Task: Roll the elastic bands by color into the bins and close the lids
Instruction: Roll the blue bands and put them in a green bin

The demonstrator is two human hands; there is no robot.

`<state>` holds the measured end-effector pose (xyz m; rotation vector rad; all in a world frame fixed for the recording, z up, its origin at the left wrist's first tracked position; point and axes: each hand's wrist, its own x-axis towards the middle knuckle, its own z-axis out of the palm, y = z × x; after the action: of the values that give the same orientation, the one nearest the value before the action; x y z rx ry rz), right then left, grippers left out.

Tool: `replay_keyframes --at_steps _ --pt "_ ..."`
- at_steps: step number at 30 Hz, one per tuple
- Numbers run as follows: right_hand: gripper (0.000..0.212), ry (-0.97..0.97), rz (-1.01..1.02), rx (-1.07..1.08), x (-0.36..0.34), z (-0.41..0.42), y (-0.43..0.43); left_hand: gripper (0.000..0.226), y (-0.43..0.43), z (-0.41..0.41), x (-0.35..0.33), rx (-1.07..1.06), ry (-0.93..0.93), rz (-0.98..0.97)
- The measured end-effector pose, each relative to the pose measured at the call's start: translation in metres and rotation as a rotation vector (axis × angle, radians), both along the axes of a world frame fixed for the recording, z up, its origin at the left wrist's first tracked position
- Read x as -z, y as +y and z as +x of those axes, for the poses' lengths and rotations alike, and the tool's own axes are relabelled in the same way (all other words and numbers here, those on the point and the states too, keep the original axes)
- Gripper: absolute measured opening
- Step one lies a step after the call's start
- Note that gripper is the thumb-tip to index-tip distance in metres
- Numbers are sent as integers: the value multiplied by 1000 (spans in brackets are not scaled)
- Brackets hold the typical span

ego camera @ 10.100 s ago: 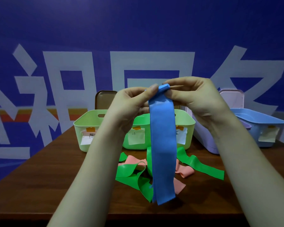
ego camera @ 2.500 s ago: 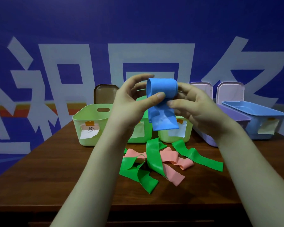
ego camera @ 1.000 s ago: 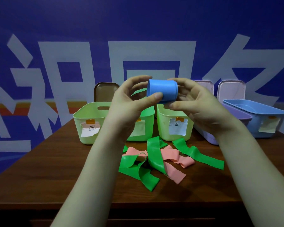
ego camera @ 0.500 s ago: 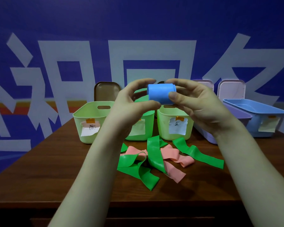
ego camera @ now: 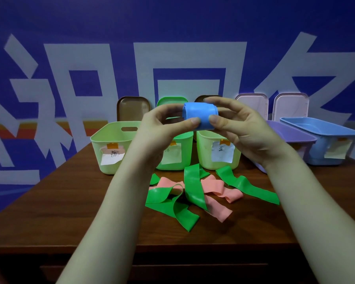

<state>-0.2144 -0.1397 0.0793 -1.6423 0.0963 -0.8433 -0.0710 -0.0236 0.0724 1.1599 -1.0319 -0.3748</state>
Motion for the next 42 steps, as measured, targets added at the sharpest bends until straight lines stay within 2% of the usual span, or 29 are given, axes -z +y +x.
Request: replay_keyframes --at_steps 3,7,8,11,13,17,22,31,37,42 --pt "36 50 -6 8 3 0 -5 50 -4 0 5 -1 30 22" --pt "30 67 -8 14 7 0 -8 70 -10 2 9 44 45 8" --pt "30 69 -12 16 8 0 -10 70 -11 3 9 51 16 12" --pt "30 79 -11 24 8 -1 -15 48 -14 2 8 38 -114 52" --pt "31 86 -14 26 10 -1 -20 41 -18 1 8 16 -164 99" --pt "32 108 -14 47 15 1 -33 45 -31 6 9 -13 -197 183" --pt "46 162 -41 86 24 13 -60 52 -57 14 15 -46 -217 192" --pt "35 193 -105 138 28 59 -135 48 -133 59 20 -100 -270 277" --pt "33 275 -60 110 -8 94 -171 43 -170 98 -14 -44 -182 405" --pt "41 329 -13 134 -69 115 -183 44 -179 122 -78 -3 -135 427"
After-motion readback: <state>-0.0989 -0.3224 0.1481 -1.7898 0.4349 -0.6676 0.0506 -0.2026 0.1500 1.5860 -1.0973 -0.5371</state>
